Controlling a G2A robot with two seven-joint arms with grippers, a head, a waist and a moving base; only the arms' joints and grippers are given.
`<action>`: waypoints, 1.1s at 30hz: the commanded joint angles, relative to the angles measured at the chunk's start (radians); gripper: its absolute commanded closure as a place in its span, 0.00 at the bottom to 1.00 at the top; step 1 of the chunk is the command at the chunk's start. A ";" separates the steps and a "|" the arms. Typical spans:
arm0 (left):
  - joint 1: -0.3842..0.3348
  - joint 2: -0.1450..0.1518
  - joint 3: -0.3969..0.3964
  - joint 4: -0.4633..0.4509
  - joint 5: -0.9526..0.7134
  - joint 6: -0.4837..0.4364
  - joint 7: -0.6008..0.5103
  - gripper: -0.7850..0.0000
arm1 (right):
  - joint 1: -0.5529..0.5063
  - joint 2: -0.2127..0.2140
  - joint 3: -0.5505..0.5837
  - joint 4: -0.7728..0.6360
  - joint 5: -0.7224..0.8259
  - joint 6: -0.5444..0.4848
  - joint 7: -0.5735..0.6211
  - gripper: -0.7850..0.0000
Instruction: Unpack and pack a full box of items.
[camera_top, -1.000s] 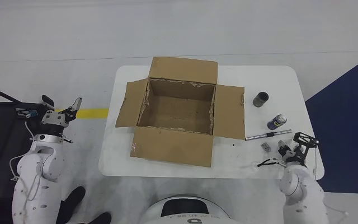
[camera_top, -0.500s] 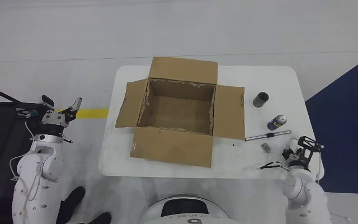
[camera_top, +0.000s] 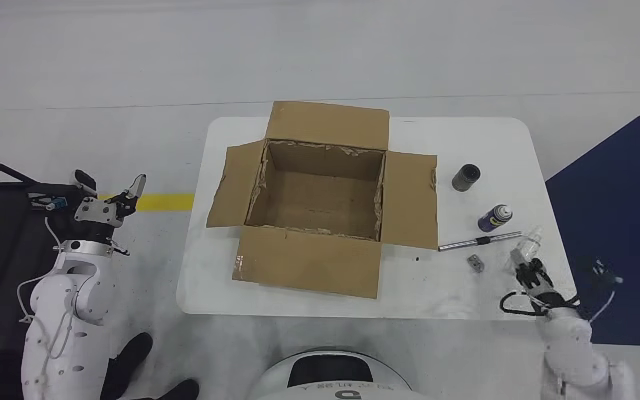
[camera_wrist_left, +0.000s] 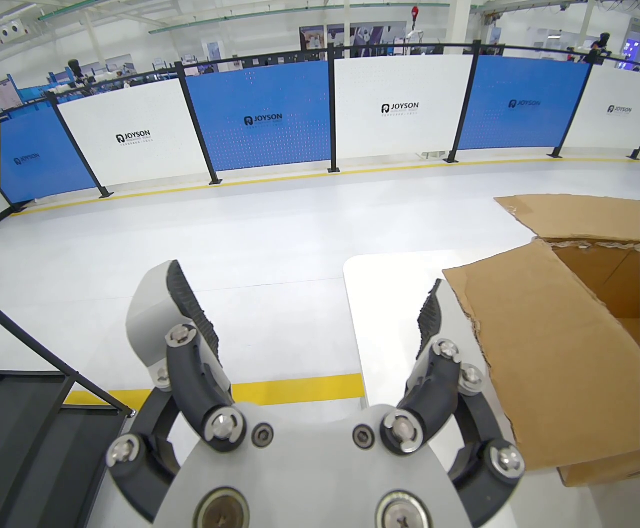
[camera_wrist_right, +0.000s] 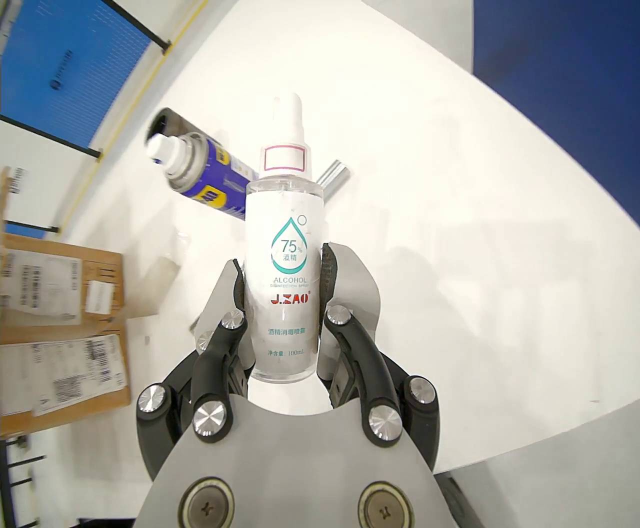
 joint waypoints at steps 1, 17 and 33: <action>0.000 0.000 0.000 0.000 0.000 0.000 0.000 0.00 | -0.025 0.003 0.029 -0.012 0.168 -0.096 0.072 1.00; 0.000 0.000 0.000 0.000 0.000 0.000 0.000 0.00 | -0.038 0.008 -0.087 -0.186 0.308 -0.107 0.177 1.00; 0.000 0.000 0.000 0.000 0.000 0.000 0.000 0.00 | 0.195 0.033 -0.240 -0.275 0.202 0.003 0.331 1.00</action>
